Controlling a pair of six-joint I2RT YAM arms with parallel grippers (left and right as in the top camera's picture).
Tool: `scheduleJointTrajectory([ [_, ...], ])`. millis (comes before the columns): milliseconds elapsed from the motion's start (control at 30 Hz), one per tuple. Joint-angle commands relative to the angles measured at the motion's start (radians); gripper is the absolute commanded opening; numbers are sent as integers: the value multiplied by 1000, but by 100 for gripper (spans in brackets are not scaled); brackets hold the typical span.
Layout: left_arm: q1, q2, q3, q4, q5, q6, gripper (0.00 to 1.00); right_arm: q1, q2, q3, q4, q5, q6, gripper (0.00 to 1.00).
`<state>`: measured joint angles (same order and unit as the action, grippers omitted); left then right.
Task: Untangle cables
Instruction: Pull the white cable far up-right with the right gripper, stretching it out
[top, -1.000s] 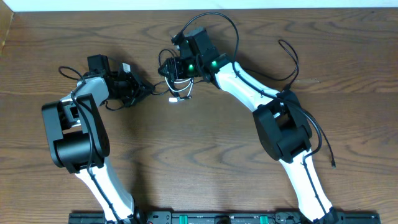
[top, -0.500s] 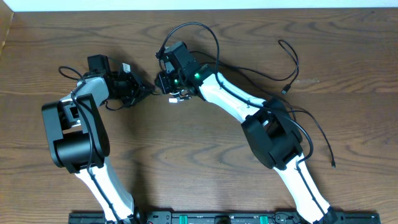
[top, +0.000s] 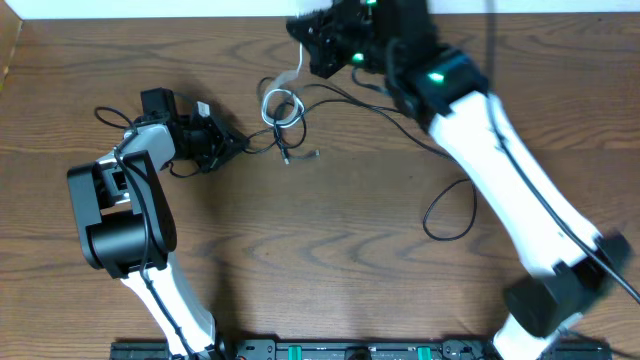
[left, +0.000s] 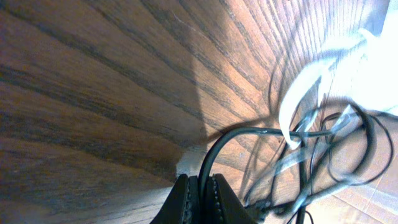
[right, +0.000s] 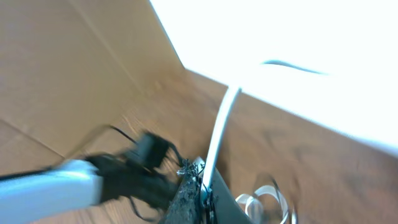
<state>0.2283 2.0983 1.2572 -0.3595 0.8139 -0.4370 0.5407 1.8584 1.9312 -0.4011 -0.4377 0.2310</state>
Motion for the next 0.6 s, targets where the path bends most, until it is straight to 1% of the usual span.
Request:
scheduleJointTrajectory([
  [0, 2, 17, 3, -2, 5, 13, 8, 3, -76, -1, -13, -13, -97, 1],
  [300, 2, 17, 3, -2, 5, 13, 8, -90, -235, -1, -12, 10, -121, 1],
  [567, 2, 17, 3, -2, 5, 13, 8, -206, -354, -1, 39, 10, -121, 1],
])
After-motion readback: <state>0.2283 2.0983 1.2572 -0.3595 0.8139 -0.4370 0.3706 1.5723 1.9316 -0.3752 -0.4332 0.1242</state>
